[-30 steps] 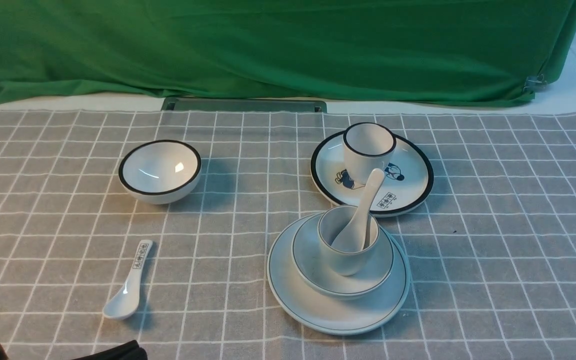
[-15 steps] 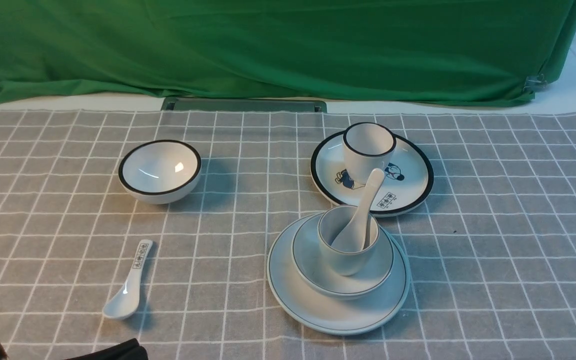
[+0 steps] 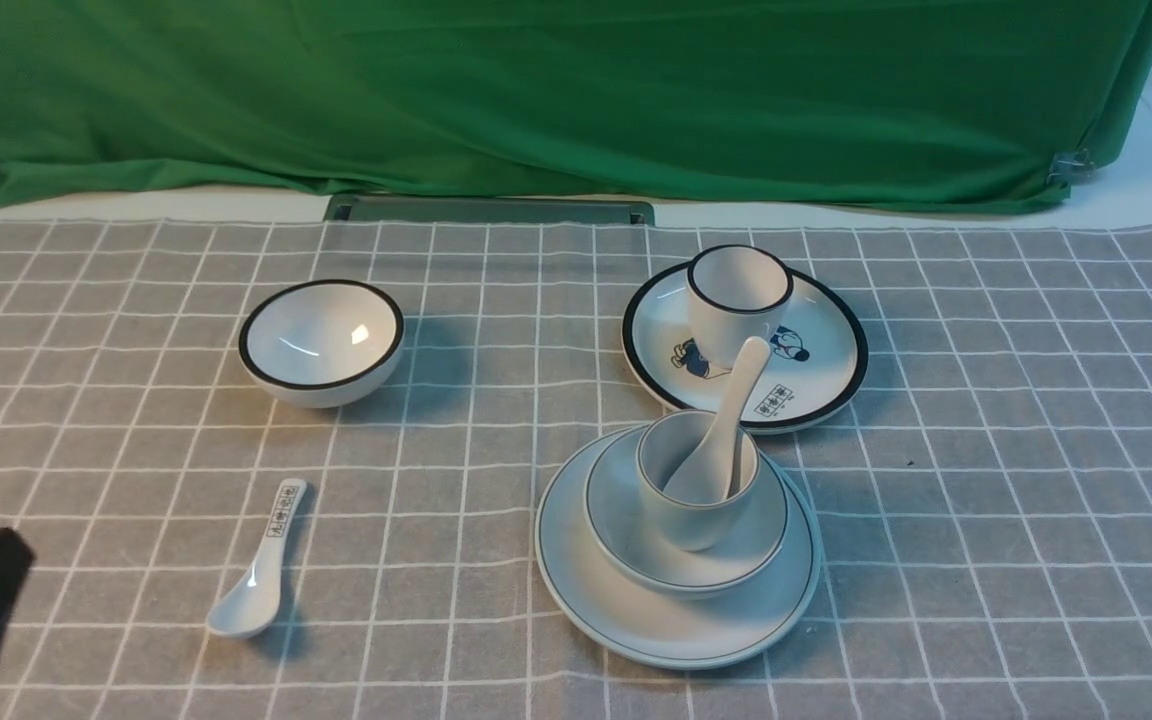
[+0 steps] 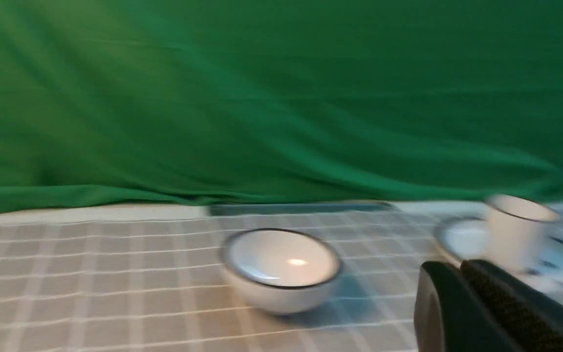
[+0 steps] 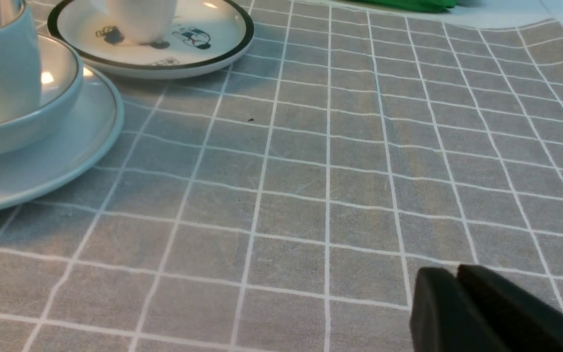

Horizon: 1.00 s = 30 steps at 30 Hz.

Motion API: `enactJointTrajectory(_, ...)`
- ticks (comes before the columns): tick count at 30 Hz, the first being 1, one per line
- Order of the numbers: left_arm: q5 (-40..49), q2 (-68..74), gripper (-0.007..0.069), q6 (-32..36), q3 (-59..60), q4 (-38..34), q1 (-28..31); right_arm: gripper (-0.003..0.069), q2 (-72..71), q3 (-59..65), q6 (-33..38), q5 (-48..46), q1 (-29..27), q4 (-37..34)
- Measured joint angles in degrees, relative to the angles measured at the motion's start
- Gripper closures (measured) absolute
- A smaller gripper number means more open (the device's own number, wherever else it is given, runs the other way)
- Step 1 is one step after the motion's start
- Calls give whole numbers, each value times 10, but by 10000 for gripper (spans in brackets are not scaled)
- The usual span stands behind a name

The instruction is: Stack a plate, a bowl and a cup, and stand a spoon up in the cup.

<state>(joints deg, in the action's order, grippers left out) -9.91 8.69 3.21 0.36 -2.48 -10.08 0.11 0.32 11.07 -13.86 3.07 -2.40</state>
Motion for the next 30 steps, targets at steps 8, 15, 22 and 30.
enactJointTrajectory(8, 220, -84, 612, 3, 0, -48, 113, 564, 0, 0, 0, 1, 0, 0)
enactJointTrajectory(15, 229, -86, 612, 11, 0, -58, 113, 541, 0, 0, 0, 1, 0, 0)
enactJointTrajectory(22, 227, -86, 612, 11, 0, -60, 113, 519, 0, 0, -1, 1, 0, 0)
enactJointTrajectory(30, 227, -86, 612, 11, 0, -60, 113, 500, 0, 0, -2, 1, 0, 0)
